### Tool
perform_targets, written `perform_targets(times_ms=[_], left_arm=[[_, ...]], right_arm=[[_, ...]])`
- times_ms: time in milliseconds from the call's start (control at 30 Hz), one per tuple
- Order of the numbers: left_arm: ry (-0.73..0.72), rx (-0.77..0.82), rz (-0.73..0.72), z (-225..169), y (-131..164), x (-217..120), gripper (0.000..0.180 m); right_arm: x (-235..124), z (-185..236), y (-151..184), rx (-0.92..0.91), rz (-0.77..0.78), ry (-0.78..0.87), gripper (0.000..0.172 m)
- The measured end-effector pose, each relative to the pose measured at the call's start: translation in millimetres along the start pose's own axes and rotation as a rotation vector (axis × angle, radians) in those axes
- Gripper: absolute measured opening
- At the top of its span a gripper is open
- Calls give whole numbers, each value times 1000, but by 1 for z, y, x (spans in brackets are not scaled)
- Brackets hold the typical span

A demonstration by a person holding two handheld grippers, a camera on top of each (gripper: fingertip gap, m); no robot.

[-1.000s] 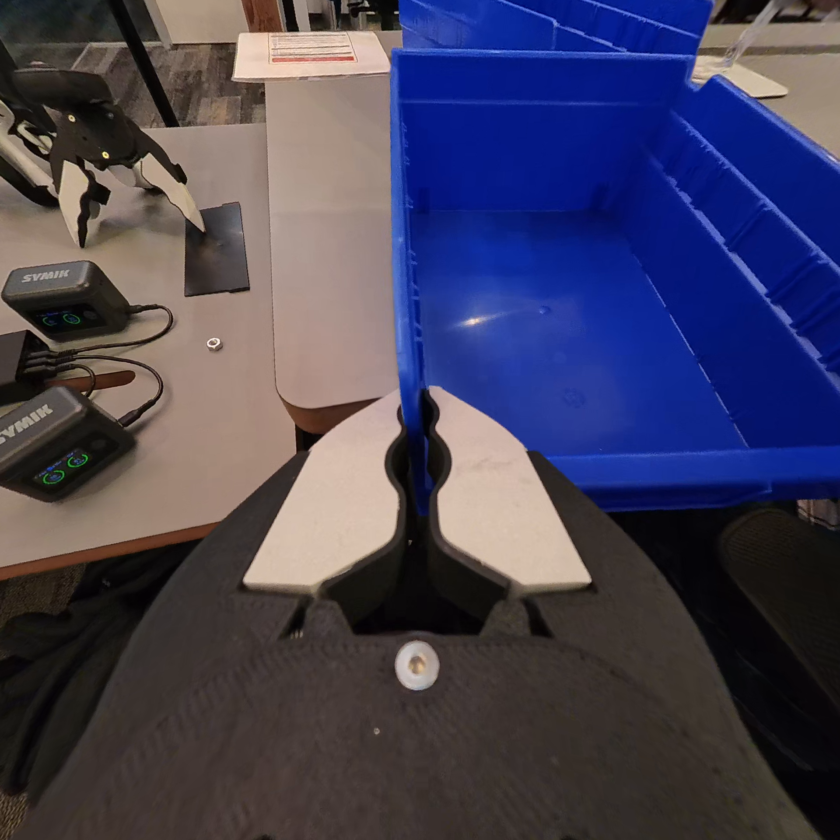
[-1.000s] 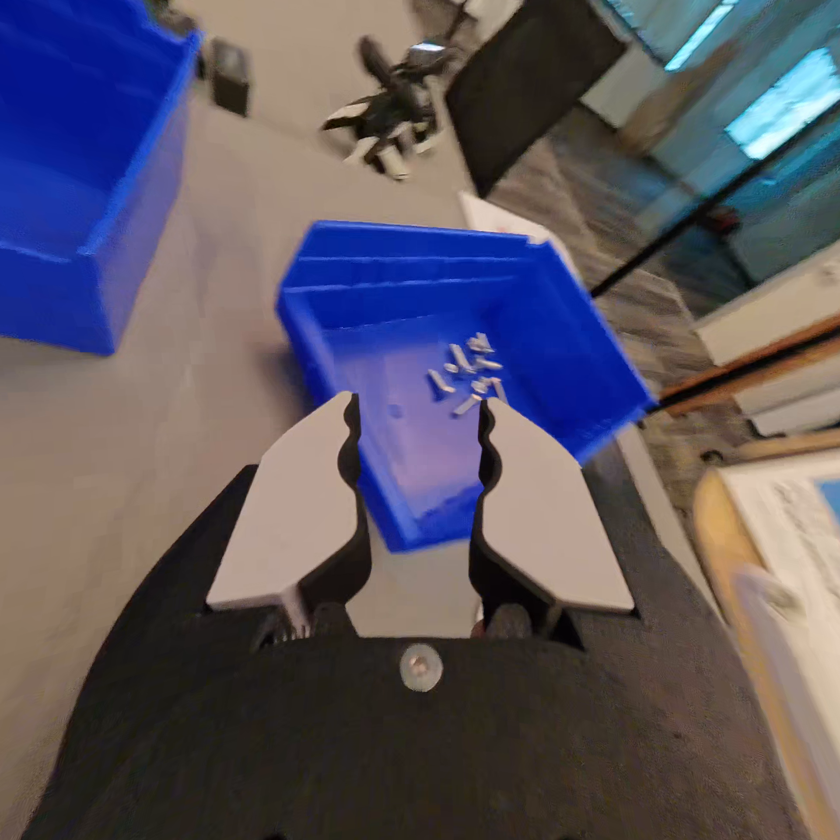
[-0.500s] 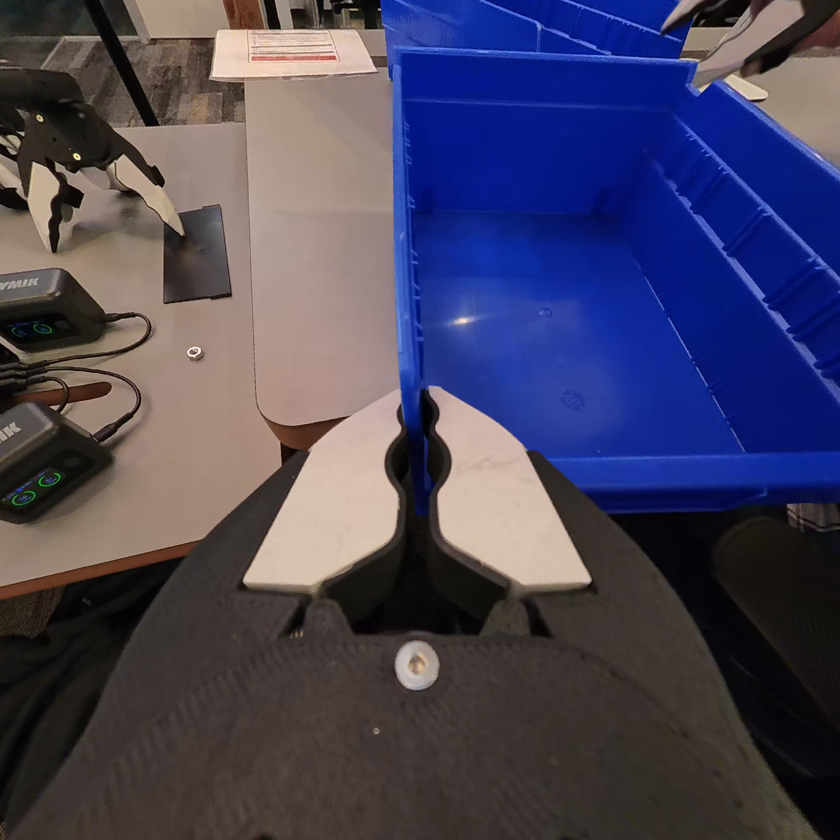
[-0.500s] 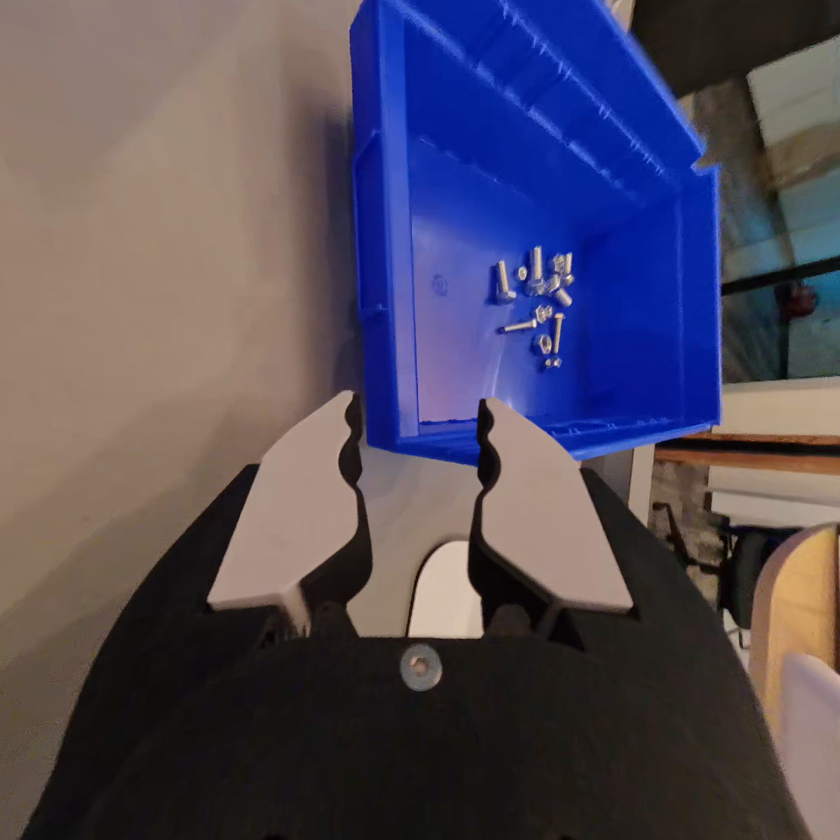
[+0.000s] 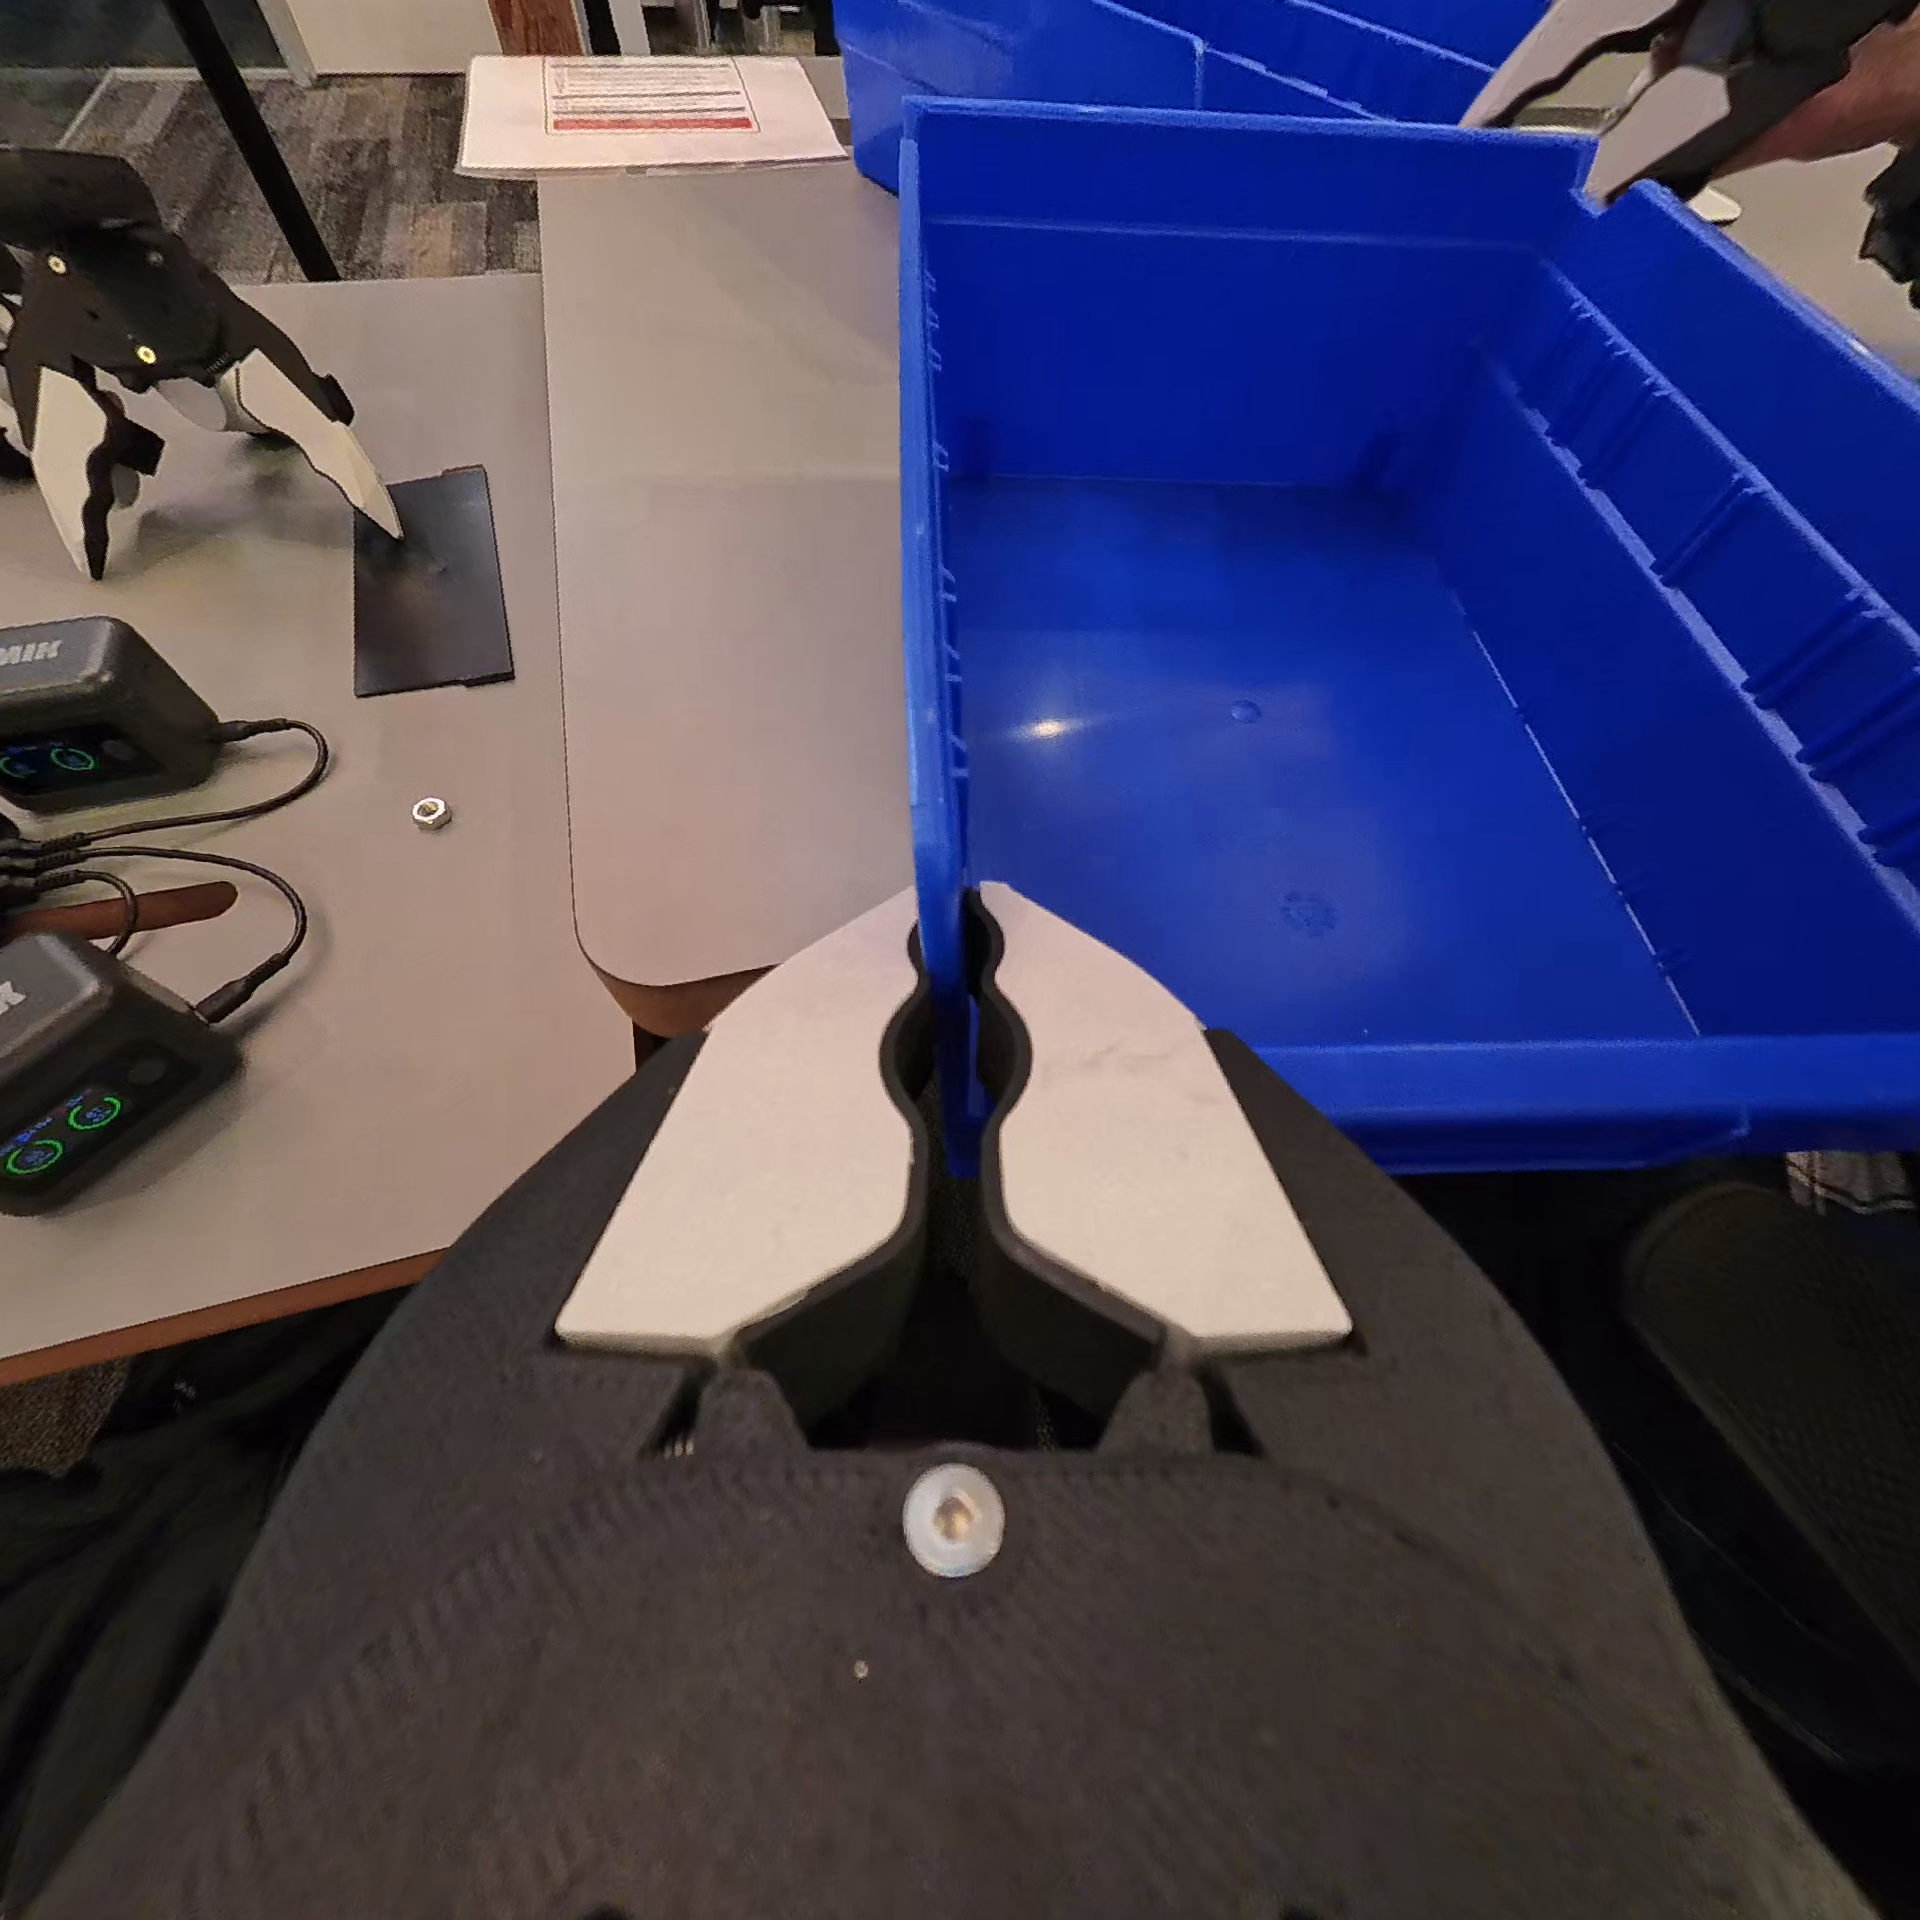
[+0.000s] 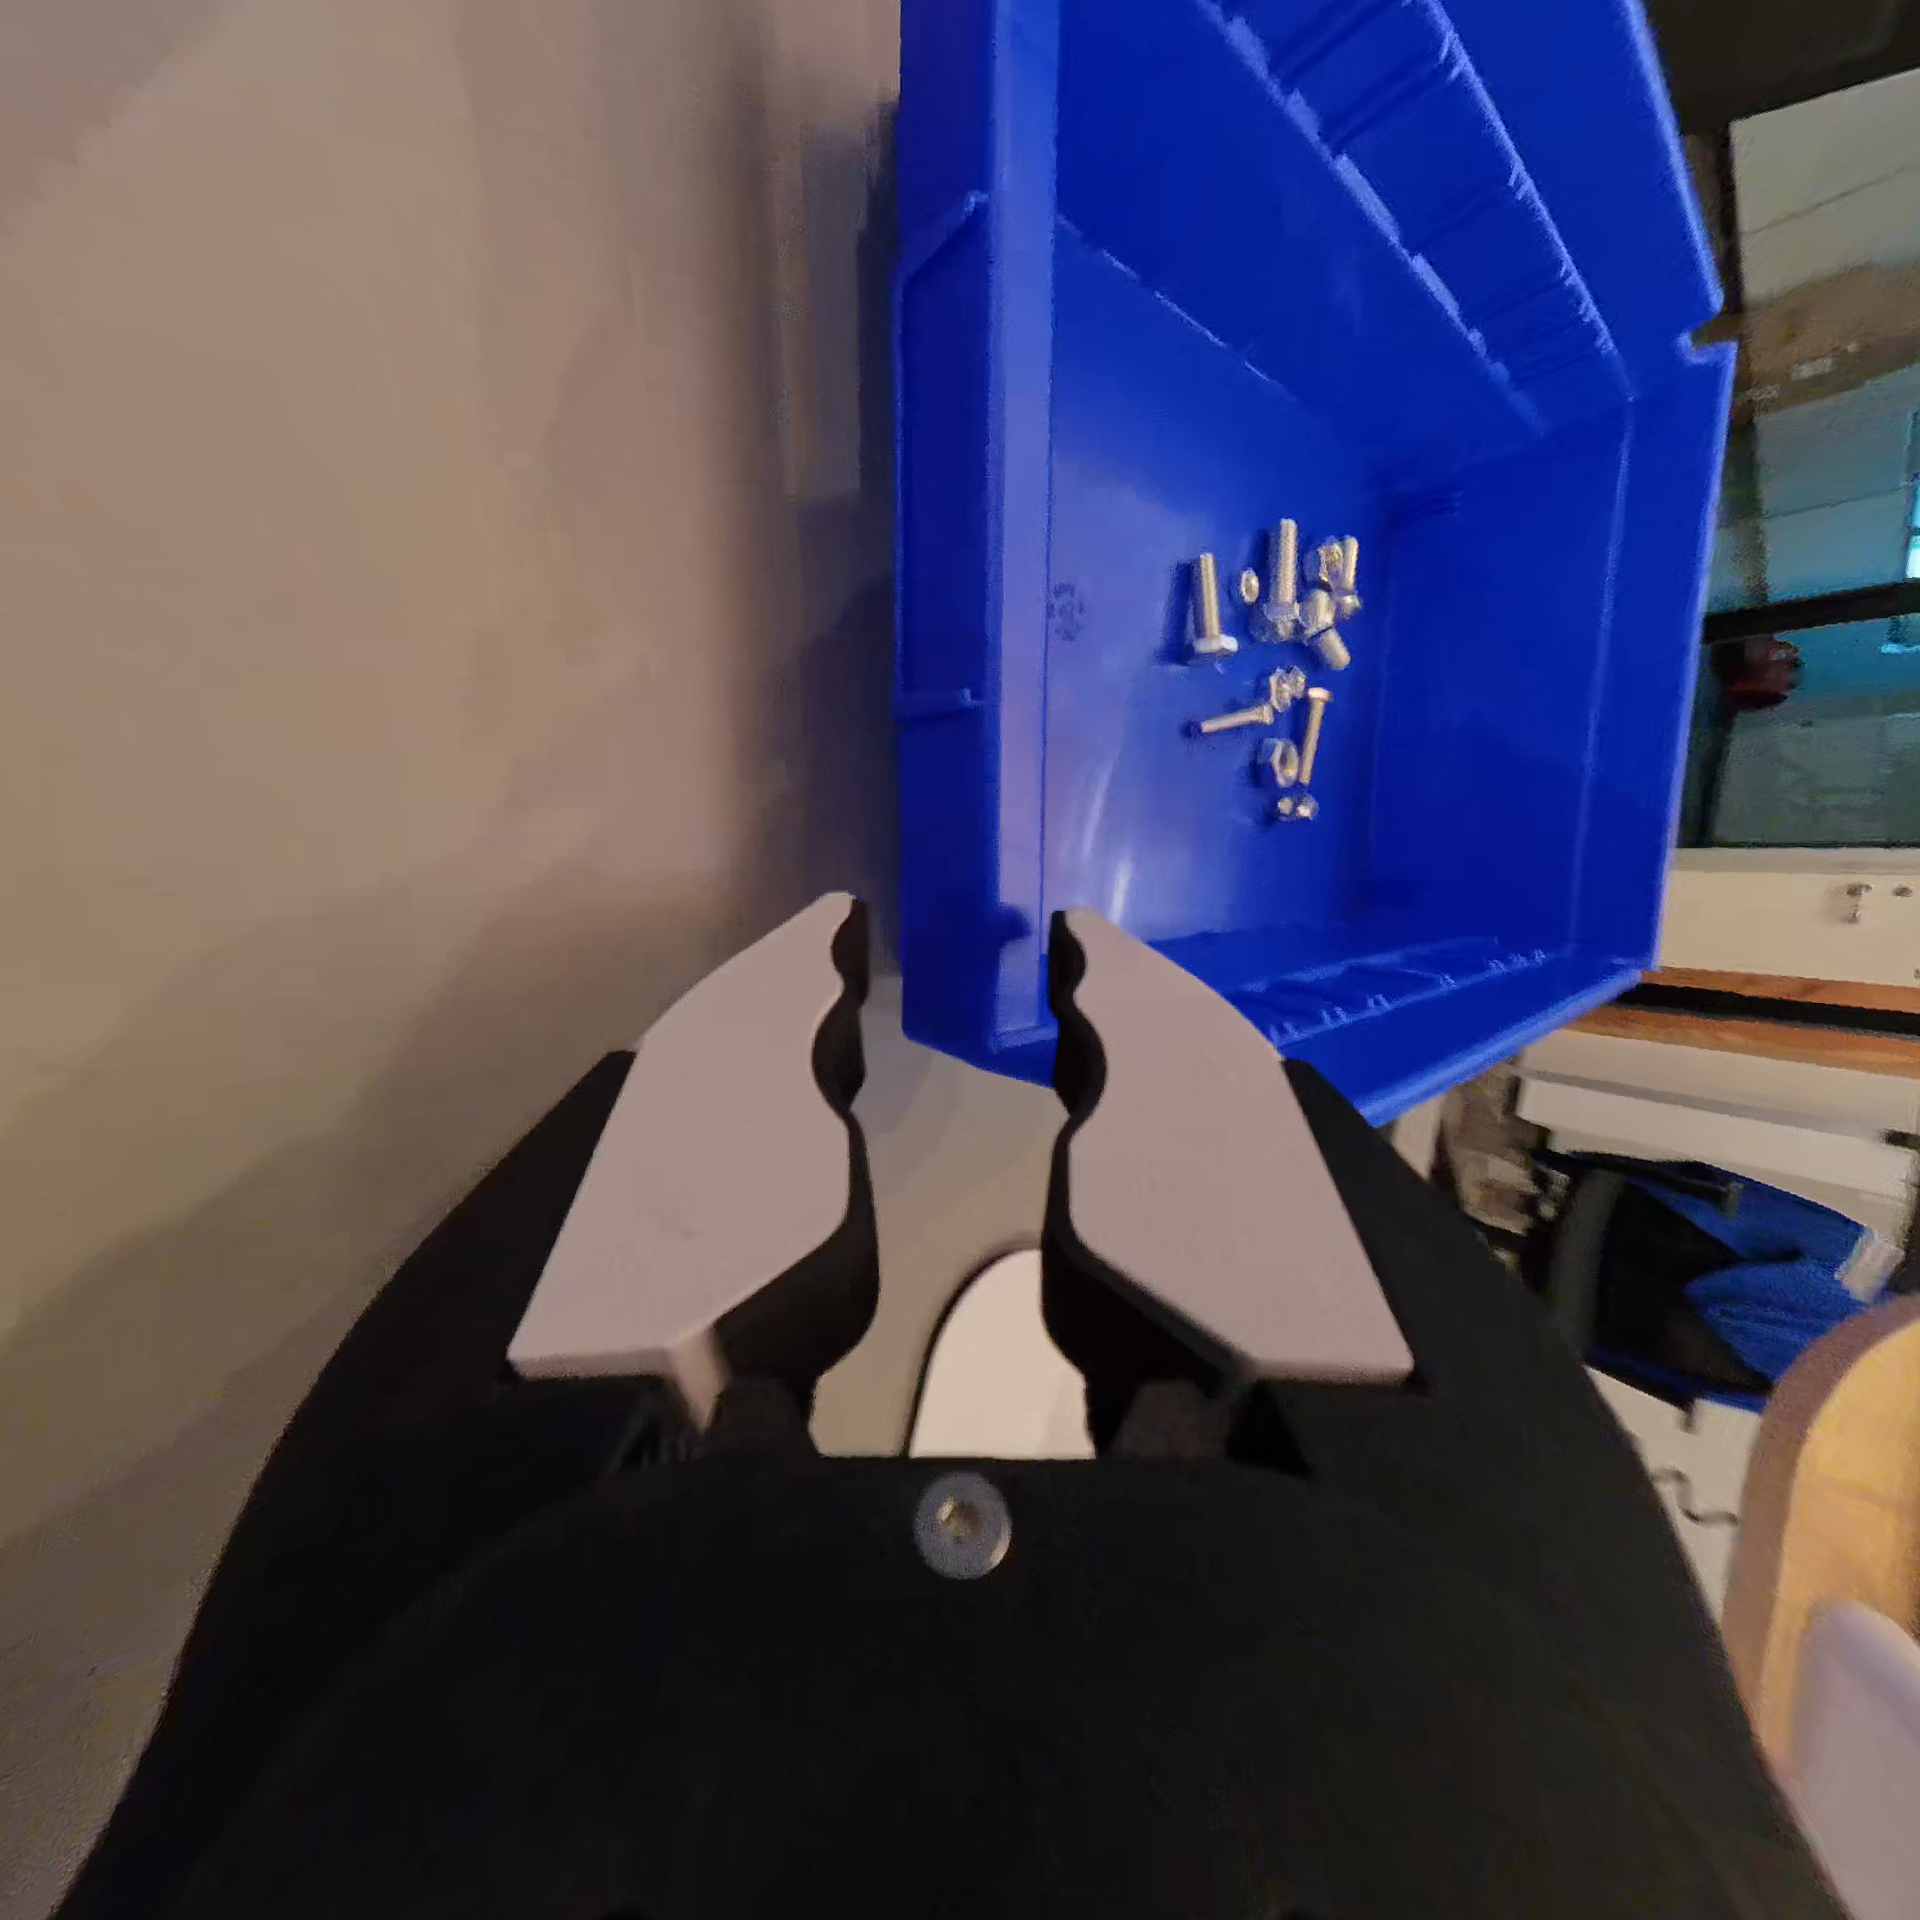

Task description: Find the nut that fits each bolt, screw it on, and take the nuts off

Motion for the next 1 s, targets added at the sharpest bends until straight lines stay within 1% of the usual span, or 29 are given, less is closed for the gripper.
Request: perform_targets(times_ms=[33,67,133,200,267,367,433,500,533,600,733,833,867,933,1000], left_arm=[[2,2,2,0,0,0,2],[3,2,3,0,0,0,2],[3,0,2,0,0,1,2],[2,0,2,0,0,1,2],[1,-2,2,0,0,1,2],[2,0,5,0,0,1,2],[4,0,5,0,0,1,2],[5,0,4,1,0,1,2],[6,0,4,1,0,1,2],[7,0,3,1,0,1,2],[8,1,2,1,-1,2,2],[10,1,-2,1,0,2,2],[11,1,-3,1,0,2,2],[12,2,-5,1,0,2,2],[13,3,-6,1,0,2,2]], right_arm=[[1,-2,2,-10,19,19,37],[2,-2,2,-3,16,18,37],[5,-2,1,12,15,-9,41],[1,-6,-8,-49,-22,56,41],[-4,-9,-16,-63,-52,73,41],[5,-13,-10,-52,20,47,38],[12,-12,-5,-65,88,40,28],[15,-13,-5,-79,131,55,28],[15,-14,-6,-79,153,56,23],[15,-16,-8,-81,196,33,22],[16,-18,-13,-6,271,9,21],[18,-17,-20,89,379,13,21],[19,-16,-25,125,402,7,20],[22,-14,-41,189,391,-17,20],[28,-14,-57,205,396,-39,19]])
Point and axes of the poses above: each gripper's, where its closed fingertips meet, x out along the fingers, y out of its underside, z = x × y across the jaws, the point moved 4 cm from there along -x, back along the fingers, and after that the axes turned 13 degrees about -y, right-handed, at the moved point
